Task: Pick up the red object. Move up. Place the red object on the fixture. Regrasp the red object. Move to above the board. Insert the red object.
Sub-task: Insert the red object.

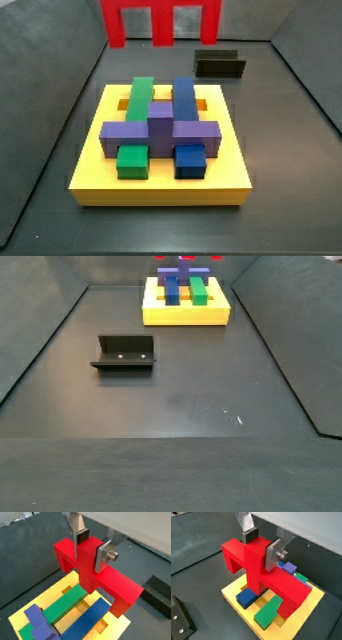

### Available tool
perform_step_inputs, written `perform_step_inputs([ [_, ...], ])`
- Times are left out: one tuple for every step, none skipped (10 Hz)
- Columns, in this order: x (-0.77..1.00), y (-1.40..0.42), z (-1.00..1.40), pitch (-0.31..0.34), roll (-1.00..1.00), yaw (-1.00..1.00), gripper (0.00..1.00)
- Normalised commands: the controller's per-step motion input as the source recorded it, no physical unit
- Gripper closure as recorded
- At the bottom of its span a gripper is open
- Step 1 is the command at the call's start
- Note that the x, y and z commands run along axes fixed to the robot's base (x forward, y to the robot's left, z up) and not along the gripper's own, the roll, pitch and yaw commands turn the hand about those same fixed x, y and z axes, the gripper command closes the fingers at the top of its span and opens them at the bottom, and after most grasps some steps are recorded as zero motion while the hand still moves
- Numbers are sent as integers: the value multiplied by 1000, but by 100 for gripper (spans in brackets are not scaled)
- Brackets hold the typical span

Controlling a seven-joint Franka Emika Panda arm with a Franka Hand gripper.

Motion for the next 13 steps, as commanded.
perform_step_inputs([
  [-317, -71, -800, -187, 173, 0, 100],
  [-157, -29, -934, -90, 179, 0, 100],
  [0, -83, -854, -13, 170, -77, 100],
  [51, -111, -669, 0, 203, -123, 100],
  [254, -34, -471, 50, 163, -46, 100],
  [171, -157, -229, 7, 120, 0, 100],
  [43, -137, -131, 0, 1, 0, 100],
  [0, -54, -103, 4, 17, 0, 100],
  [0, -103, -91, 14, 50, 0, 100],
  [0, -49, -214, 0, 49, 0, 100],
  [114, -66, -237, 6, 31, 0, 100],
  [191, -103, -203, 27, 3, -51, 100],
  [197, -91, -171, 33, 0, -71, 100],
])
